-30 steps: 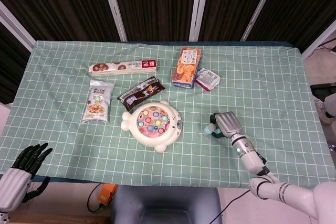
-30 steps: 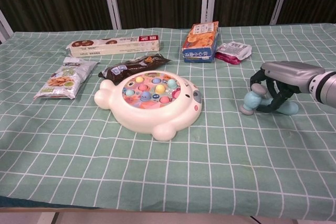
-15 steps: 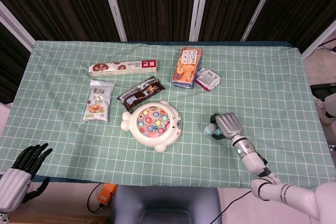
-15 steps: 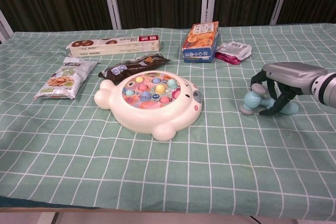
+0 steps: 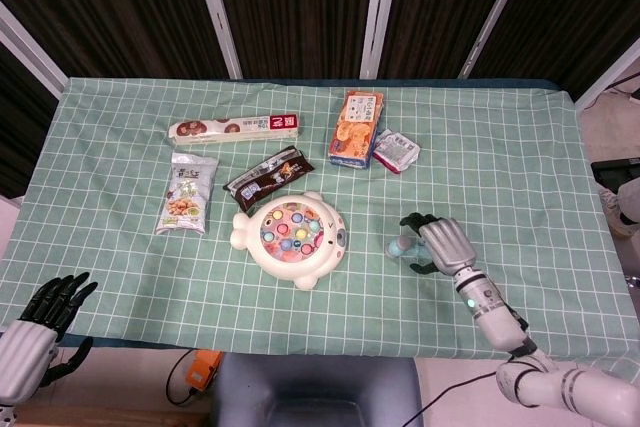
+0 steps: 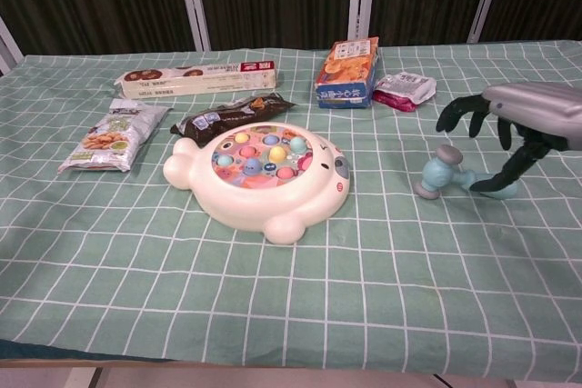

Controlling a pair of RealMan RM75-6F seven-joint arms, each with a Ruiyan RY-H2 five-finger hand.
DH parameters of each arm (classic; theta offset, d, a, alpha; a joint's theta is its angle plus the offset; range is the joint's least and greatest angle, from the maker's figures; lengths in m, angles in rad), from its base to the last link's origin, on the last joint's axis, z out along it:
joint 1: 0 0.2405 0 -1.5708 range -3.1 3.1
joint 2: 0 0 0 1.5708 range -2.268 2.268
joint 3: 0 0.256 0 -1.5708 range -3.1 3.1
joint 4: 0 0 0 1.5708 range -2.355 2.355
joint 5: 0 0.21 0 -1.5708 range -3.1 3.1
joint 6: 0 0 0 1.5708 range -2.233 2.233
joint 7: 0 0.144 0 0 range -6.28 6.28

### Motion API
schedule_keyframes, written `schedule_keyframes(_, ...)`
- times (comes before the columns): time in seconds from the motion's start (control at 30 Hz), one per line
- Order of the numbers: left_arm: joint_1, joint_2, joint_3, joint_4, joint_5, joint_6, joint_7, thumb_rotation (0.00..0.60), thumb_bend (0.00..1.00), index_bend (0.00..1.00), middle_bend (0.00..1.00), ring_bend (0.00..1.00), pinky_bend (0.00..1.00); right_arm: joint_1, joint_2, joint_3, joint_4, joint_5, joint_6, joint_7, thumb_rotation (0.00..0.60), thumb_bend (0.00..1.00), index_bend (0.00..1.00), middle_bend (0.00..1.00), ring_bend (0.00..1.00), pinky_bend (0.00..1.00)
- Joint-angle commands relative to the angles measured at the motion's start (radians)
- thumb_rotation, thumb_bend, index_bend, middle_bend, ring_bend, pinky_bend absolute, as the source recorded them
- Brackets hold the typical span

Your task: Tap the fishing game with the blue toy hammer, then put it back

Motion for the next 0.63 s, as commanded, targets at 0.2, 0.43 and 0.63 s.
schedule_keyframes(0.2,0.0,-0.006,-0.005,0.002,-0.003,0.0,0.01,0.6,0.39,0.0,0.03,0.03,0.09,-0.355,0.323,-0.219,-0.374,-0.163,0.438,-0.145,0.6,0.25,0.0,0.0,0.0,0.11)
schedule_keyframes(0.43,0.006,-0.018,-0.01,-0.012,-0.018,-0.008,0.056,0.6,0.39,0.0,0.03,0.03,0.09,-0.532,0.235,-0.212,-0.163,-0.222,0.679,-0.037,0.6,0.24,0.0,0.0,0.0,0.01)
schedule_keyframes(0.63,0.004,-0.028,-0.017,-0.022,-0.031,-0.023,0.088,0.6,0.39,0.0,0.03,0.03,0.09,-0.534,0.25,-0.19,-0.16,-0.21,0.629,-0.007,0.6,0.24,0.0,0.0,0.0,0.01)
